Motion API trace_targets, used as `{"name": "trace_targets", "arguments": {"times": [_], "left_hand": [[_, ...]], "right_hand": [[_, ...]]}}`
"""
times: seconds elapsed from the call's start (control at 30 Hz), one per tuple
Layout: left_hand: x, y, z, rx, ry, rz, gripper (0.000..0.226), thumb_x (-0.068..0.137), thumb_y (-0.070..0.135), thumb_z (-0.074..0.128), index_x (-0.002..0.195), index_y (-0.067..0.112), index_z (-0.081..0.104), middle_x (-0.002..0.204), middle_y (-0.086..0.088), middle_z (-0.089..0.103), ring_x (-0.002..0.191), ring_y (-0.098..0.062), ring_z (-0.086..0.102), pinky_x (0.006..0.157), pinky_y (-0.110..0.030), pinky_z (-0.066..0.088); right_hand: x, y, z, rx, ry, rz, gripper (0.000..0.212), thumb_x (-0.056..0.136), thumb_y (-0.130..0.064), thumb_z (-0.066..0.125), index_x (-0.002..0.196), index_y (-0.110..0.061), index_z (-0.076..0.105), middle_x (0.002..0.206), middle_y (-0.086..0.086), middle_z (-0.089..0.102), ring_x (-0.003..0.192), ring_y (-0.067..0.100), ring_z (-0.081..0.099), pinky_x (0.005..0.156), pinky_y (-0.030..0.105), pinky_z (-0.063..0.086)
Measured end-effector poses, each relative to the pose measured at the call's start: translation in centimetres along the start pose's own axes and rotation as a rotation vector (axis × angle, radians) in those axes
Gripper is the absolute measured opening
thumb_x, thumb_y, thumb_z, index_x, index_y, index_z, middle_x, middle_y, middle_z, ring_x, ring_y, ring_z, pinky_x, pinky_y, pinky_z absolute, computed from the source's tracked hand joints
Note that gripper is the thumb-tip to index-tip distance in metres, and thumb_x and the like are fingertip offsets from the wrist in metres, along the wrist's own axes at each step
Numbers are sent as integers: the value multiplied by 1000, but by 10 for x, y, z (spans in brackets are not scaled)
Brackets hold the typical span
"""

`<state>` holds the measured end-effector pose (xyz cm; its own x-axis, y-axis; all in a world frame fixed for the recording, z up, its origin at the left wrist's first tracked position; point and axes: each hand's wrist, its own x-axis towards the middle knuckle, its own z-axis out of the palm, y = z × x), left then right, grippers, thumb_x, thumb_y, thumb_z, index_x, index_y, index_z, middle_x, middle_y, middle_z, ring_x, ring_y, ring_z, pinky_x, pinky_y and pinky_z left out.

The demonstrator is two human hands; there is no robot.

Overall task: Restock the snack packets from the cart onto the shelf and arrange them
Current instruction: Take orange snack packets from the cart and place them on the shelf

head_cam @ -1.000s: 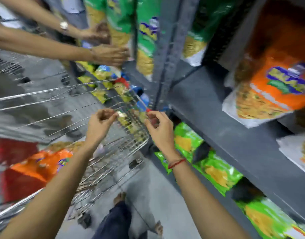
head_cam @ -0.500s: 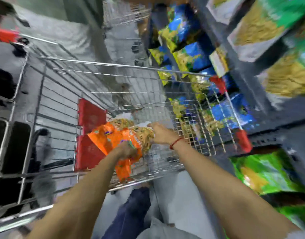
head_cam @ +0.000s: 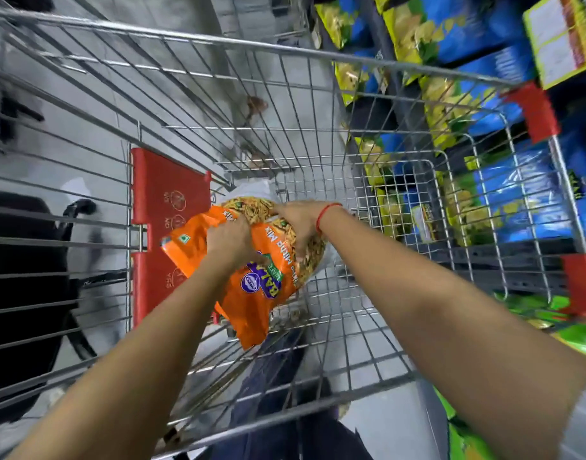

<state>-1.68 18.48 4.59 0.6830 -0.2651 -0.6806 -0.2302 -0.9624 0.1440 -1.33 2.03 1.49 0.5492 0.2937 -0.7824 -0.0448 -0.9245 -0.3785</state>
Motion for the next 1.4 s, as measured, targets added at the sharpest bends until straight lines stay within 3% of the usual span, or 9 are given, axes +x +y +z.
{"name": "trace_targets", "arguments": {"times": [0.23,0.4,0.53,0.7,0.8,0.93,1.07,1.23,1.4], "left_hand": [[3,-8,-19,81,-107,245,34,77,28,71,97,3,60,90,-9,58,91,-29,56,78,-38,44],[-5,3,-36,84,-75,447,30,79,24,69,107,13,66,112,-6,68,105,-27,60,88,-38,48],[-24,41,-65,251,-103,609,19,77,21,69,94,10,69,96,-12,71,94,-29,63,74,-30,43],[-56,75,-134,275,49,665,29,70,15,76,97,8,72,98,-15,73,95,-30,66,78,-30,46],[-76,81,-168,38,293,639,29,69,21,77,95,10,70,90,-14,73,89,-27,67,80,-36,51],[-113,85,-169,-787,510,664,21,70,26,78,83,30,61,69,15,70,69,4,62,74,-17,51],[-154,88,-135,-1302,839,489,53,68,42,72,105,7,57,94,-10,57,81,-10,50,80,-20,44],[-204,136,-72,-1149,338,525,68,79,13,69,136,1,35,137,-24,46,113,-23,50,99,-32,40],[-250,196,-41,-838,25,780,66,65,13,80,120,3,46,113,-9,61,103,-21,59,92,-25,50]], "right_hand": [[-15,2,10,-238,88,-24,111,51,-58,82,142,-15,36,147,15,32,137,34,25,115,50,23],[-37,16,9,-70,75,-43,95,54,-32,88,135,-18,41,133,16,51,126,33,45,106,43,33],[-73,27,26,109,191,65,88,56,-25,87,129,-14,40,118,17,60,107,35,57,79,33,42],[-129,37,44,335,444,166,93,51,-35,86,133,-18,44,127,11,61,112,31,58,93,39,50],[-166,43,41,458,587,207,92,51,-33,86,133,-19,47,128,12,60,115,30,56,95,41,49],[-223,42,41,627,740,238,100,43,-41,90,131,-14,51,134,12,56,124,30,48,104,43,41],[-281,45,50,922,950,230,100,45,-37,93,130,-9,49,129,3,57,119,22,53,104,41,43],[-363,33,67,1164,1175,131,48,63,-3,85,102,-12,59,101,2,67,82,3,61,75,17,50],[-421,13,105,1260,1404,127,41,59,-3,87,86,-16,59,83,-4,67,73,4,61,71,23,53]]}}
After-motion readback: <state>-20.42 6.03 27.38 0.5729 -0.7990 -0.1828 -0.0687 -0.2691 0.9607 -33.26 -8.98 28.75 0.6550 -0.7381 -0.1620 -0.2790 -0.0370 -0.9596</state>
